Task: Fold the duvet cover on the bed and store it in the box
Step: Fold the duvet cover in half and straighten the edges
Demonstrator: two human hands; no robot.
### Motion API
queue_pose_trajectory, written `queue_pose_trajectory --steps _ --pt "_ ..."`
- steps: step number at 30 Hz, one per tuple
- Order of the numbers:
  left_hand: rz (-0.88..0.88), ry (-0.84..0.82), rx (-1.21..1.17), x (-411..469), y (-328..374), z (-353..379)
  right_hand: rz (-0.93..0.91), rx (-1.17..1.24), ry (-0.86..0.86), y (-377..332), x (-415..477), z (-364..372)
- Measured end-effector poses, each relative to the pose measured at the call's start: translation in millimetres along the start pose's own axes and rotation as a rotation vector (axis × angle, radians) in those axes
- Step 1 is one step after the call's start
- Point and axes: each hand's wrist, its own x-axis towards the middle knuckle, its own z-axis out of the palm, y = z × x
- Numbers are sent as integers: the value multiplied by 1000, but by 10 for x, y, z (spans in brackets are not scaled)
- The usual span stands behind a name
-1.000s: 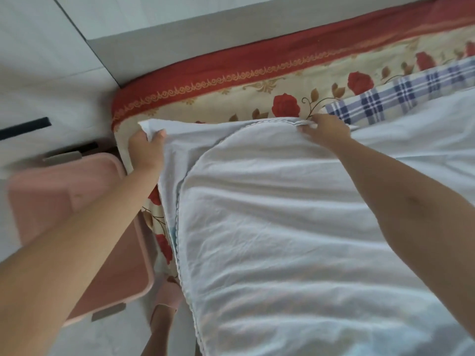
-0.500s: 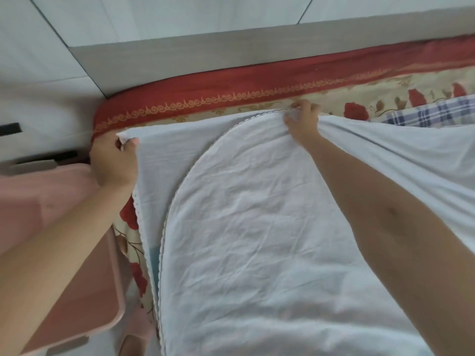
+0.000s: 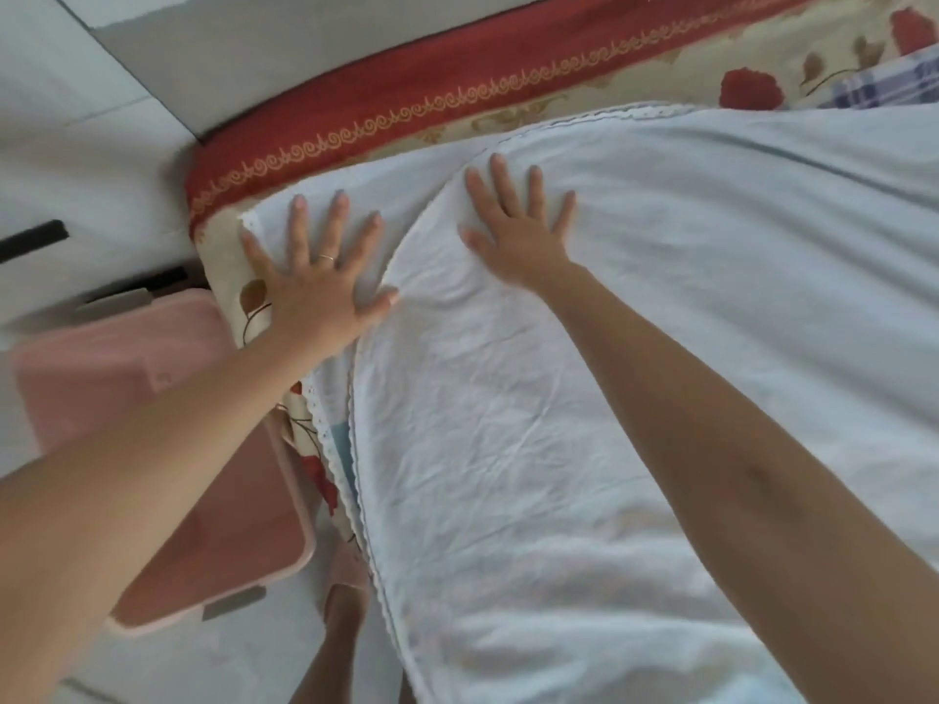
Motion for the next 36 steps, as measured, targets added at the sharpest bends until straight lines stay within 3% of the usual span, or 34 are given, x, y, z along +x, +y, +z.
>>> queue_pose_trajectory --steps 3,6,9,11,12,14,16,19,21,23,24,26,28,31,33,36 --pt "-11 -107 -31 -35 97 -152 16 88 30 -34 -107 -171" --pt "46 -3 -149 -321 314 -353 106 118 306 -198 -741 -50" --pt "552 114 -99 -822 607 -288 236 225 546 -386 -1643 490" --pt "868 -9 0 -1326 689 -52 475 363 457 -532 -2404 1036" --pt "930 -131 79 -1532 649 102 615 459 335 -632 -2771 1310" --pt "850 -367 268 -1946 453 432 779 558 51 -988 -3573 1810" --pt "697 -419 309 -2262 373 515 706 544 -186 -1369 -4290 2113" --pt "501 -532 253 -2515 608 354 543 568 -289 -1559 -4767 2127" --pt "455 -544 256 -2738 862 248 633 733 -116 -1488 -4997 2007" --pt "518 -467 277 -2969 1134 153 799 674 139 -1351 -5231 1956" --pt "542 -443 249 -2983 1186 130 855 613 185 -1251 -5194 1945" --pt "652 -431 174 -3137 1430 121 988 557 141 -1030 -5298 2012" --pt "772 -417 100 -3270 1682 191 1080 599 -8 -840 -5437 2191" --pt "885 -357 58 -3499 1915 413 1074 688 -188 -771 -5696 2421" --pt "950 -321 21 -3746 2019 612 989 737 -100 -708 -5894 2453" --pt "1055 -239 -90 -4191 2148 853 1114 726 253 -441 -6186 2395"
